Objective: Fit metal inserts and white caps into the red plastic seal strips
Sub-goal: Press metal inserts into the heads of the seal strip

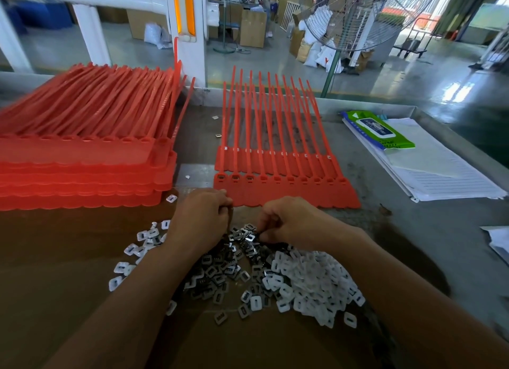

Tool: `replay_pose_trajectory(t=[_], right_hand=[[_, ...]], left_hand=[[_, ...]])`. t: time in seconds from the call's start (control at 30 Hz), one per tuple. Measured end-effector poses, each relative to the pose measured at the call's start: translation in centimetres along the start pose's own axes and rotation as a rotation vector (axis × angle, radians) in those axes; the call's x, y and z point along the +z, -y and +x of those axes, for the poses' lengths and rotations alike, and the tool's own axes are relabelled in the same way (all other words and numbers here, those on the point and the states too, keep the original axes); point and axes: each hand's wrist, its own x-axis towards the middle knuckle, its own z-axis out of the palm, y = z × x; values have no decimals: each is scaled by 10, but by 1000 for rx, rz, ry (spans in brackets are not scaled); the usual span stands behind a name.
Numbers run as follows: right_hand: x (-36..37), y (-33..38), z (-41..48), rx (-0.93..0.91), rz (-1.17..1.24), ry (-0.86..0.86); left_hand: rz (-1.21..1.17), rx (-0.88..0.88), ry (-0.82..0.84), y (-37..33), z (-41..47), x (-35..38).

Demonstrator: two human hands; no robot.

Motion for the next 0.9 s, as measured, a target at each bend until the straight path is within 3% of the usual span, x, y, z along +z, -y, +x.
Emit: replay_pose_trajectory(t=[0.37, 0.57, 0.77, 0.9], right_hand=[[-8, -1, -4, -38, 49, -41], [-11, 0, -4, -38, 125, -158], [-15, -5, -6, 12, 276, -70], [-14, -5, -3, 8, 220, -92]], left_hand=[[1, 3, 5, 2, 0, 0], [-6, 12, -4, 1, -1, 0], [-12, 7, -7, 1, -1, 0], [-12, 5, -3, 2, -1, 0]])
